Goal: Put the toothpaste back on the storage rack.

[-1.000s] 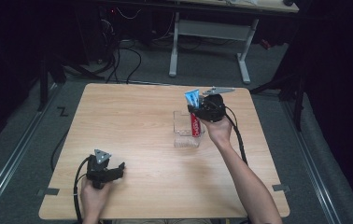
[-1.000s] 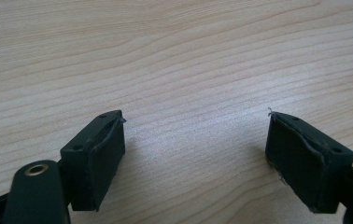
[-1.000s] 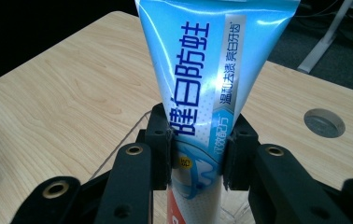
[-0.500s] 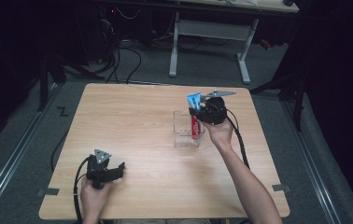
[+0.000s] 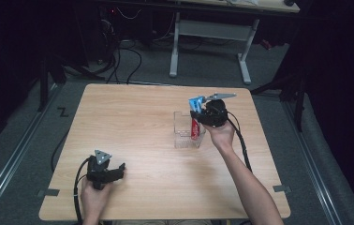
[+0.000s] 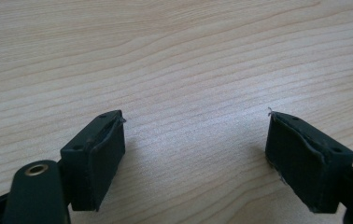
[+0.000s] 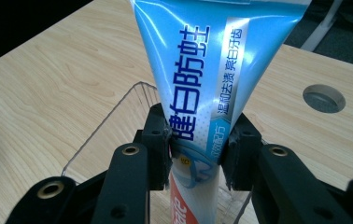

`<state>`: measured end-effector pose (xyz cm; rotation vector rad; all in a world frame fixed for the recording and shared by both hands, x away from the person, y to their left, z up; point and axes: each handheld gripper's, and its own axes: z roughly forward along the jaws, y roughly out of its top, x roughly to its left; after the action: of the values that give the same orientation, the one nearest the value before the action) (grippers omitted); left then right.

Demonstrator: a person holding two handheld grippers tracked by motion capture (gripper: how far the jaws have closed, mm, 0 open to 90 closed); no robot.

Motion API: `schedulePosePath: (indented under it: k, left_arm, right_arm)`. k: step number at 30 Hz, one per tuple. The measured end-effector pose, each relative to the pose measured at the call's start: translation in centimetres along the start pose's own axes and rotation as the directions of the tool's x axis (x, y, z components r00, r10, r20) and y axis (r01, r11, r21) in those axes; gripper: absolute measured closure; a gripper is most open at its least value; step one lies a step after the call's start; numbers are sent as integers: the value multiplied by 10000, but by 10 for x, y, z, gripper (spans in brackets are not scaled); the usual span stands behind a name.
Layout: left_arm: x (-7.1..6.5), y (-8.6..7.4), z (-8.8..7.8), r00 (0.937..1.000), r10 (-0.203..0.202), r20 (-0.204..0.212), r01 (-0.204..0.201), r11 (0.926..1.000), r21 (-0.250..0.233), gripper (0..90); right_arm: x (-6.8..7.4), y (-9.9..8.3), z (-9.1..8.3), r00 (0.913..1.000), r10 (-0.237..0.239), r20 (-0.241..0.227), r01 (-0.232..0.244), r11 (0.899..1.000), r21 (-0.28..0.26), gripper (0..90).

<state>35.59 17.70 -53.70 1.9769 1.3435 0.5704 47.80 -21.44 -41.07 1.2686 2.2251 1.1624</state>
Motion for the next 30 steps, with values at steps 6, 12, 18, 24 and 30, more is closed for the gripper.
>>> schedulePosePath:
  k: [6, 12, 18, 24, 30]
  left_arm:
    - [0, 0, 0, 10000, 0, -1, 0, 10000, 1, 201]
    - [0, 0, 0, 10000, -2, 0, 2, 10000, -3, 201]
    - [0, 0, 0, 10000, 1, 6, -1, 10000, -2, 201]
    - [0, 0, 0, 10000, 4, 10, -4, 10000, -5, 201]
    - [0, 0, 0, 10000, 12, 12, -12, 10000, -3, 201]
  right_arm:
    - [0, -1, 1, 10000, 53, 20, -53, 10000, 61, 665]
    - [-3, -2, -1, 9998, 202, 7, -202, 9998, 52, 654]
    - [-8, -3, -5, 9993, 321, 191, -319, 9994, -93, 620]
    - [-7, -4, -7, 9991, 169, 396, -167, 9998, -60, 587]
    - [-9, -12, -8, 9986, 322, 429, -315, 9994, -174, 546]
